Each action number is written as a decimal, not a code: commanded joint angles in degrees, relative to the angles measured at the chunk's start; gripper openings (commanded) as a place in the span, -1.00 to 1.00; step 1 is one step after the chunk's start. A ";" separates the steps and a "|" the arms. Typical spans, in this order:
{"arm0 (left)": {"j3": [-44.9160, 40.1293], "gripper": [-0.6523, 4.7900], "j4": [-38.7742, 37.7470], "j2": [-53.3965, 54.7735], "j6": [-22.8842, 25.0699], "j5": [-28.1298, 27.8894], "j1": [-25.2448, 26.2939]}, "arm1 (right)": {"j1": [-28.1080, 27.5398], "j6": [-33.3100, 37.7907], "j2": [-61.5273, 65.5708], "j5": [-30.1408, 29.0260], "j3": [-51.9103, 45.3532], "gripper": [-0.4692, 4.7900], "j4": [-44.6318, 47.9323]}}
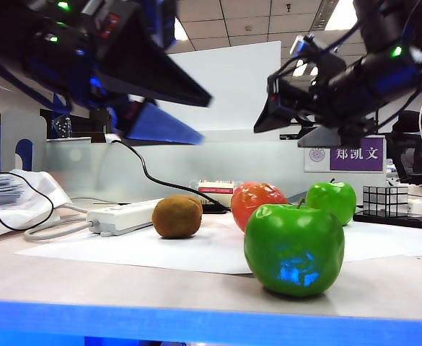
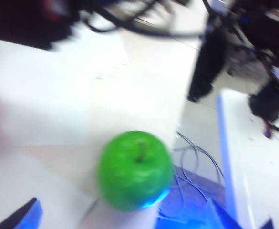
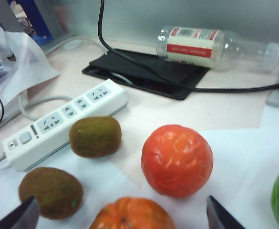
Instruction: Put the same fruits together.
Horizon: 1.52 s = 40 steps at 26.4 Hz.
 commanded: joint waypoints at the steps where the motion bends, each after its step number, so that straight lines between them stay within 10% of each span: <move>1: 0.04 1.00 0.13 1.40 2.58 -2.91 -4.48 | 0.04 -0.55 -4.39 -0.04 0.20 1.00 -2.64; 12: 0.04 1.00 1.40 4.74 5.03 -13.11 -11.26 | 0.07 -4.50 -31.32 -0.04 -0.66 1.00 -31.01; 21: 0.04 1.00 -0.39 6.38 5.07 -9.11 -12.98 | 0.15 -3.80 -52.37 -4.00 -2.56 1.00 -62.23; 40: 0.04 1.00 13.64 13.07 1.81 -20.31 -17.49 | 0.13 -4.28 -60.70 -10.58 -2.56 1.00 -81.90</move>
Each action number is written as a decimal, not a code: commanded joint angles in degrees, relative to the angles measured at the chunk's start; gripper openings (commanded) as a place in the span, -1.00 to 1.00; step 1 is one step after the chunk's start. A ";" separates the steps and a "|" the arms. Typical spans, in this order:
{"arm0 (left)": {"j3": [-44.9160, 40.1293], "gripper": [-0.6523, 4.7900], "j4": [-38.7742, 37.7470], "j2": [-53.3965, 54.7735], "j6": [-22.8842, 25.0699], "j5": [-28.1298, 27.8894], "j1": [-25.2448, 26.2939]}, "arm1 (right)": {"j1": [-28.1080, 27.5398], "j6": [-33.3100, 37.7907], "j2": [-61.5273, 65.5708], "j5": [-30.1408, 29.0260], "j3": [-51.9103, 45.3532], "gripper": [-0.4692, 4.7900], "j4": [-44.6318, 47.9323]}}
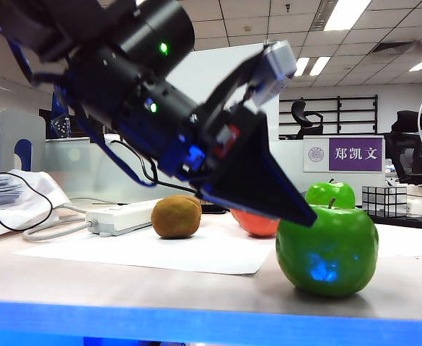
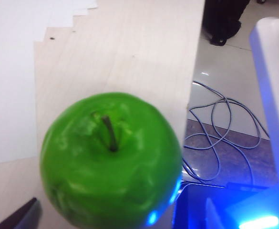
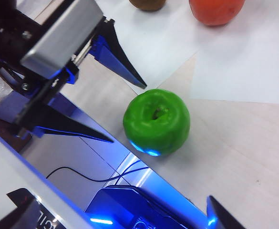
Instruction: Put the same fruits together.
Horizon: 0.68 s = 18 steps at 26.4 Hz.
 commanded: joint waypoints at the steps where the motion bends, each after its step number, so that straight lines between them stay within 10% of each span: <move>1: 0.09 1.00 2.95 1.64 -0.17 -0.02 -0.63 | 0.07 -0.17 0.13 -0.44 0.28 1.00 0.31; 18: 0.11 1.00 10.51 6.54 -2.34 -0.15 -3.74 | 0.07 -0.22 0.20 -0.42 0.28 1.00 0.13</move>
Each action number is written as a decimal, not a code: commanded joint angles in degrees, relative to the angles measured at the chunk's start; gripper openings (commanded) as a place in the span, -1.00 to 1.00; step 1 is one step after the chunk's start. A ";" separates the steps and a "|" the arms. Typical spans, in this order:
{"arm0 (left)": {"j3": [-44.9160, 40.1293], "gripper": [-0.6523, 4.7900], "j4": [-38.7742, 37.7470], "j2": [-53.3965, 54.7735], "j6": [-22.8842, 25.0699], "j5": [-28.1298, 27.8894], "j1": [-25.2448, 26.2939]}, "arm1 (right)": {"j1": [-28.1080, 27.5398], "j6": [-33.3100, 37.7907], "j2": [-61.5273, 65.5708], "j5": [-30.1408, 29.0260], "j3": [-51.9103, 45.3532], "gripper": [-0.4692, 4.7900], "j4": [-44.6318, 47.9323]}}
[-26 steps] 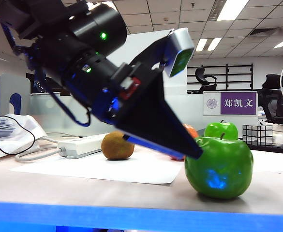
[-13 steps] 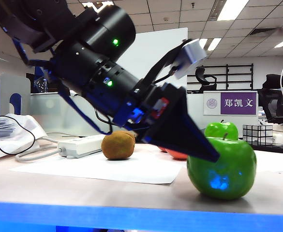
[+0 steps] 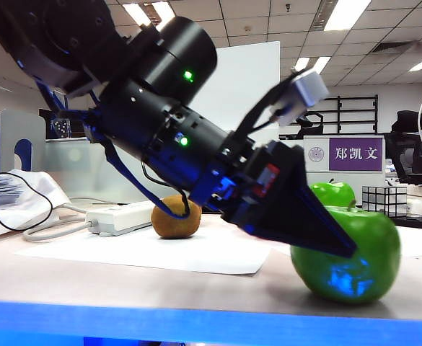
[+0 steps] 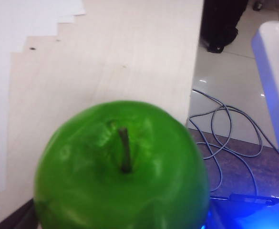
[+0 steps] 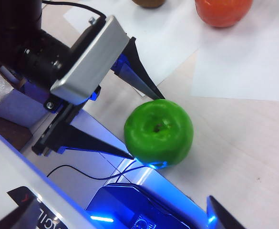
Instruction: Put the same fruits together.
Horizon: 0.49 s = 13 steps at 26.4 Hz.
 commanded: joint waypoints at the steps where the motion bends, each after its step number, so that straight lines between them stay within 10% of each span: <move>1: 0.09 1.00 1.36 0.70 -0.09 -0.02 -0.87 | 0.09 -0.24 -0.07 -0.24 0.28 1.00 0.48; 8: 0.09 1.00 3.08 1.57 -0.31 -1.99 -1.01 | 0.09 -0.42 -0.09 -0.22 0.28 1.00 0.52; 11: 0.09 -0.17 4.28 2.29 -0.33 -2.36 -1.01 | 0.09 -0.44 -0.09 -0.09 0.28 1.00 0.52; 13: 0.09 -0.54 4.37 2.58 -0.33 -2.38 -1.01 | 0.09 -0.63 -0.11 -0.04 0.28 1.00 0.52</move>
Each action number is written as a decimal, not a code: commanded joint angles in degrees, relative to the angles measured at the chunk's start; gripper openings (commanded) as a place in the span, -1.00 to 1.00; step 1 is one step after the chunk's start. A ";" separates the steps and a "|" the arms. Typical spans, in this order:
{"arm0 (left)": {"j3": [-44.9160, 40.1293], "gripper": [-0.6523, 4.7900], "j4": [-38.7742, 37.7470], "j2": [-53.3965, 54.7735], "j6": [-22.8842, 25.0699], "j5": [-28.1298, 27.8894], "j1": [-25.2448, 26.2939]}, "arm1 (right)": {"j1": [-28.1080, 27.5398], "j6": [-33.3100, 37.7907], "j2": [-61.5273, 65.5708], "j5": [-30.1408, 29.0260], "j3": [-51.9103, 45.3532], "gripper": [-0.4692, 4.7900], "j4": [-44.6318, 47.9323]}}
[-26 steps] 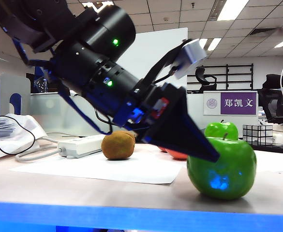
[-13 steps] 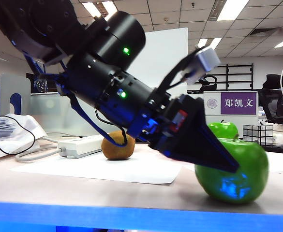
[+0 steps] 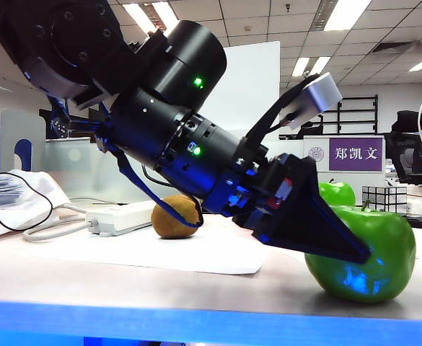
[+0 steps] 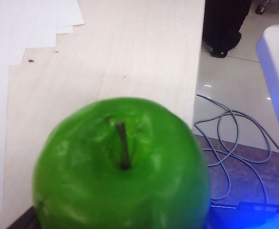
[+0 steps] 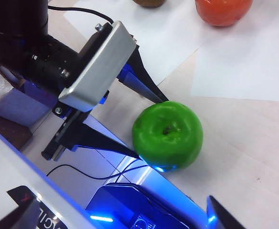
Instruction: Put the same fruits together.
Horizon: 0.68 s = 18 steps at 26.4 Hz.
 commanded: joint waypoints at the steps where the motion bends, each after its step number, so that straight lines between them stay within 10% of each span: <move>1: 0.07 -0.64 -0.02 0.70 -0.15 -0.85 -0.07 | 0.09 -0.48 -0.04 -0.02 0.28 1.00 0.63; 18: 10.58 -0.78 9.46 4.20 -5.09 -10.54 -0.31 | 0.07 -1.05 -0.09 0.11 0.28 1.00 0.94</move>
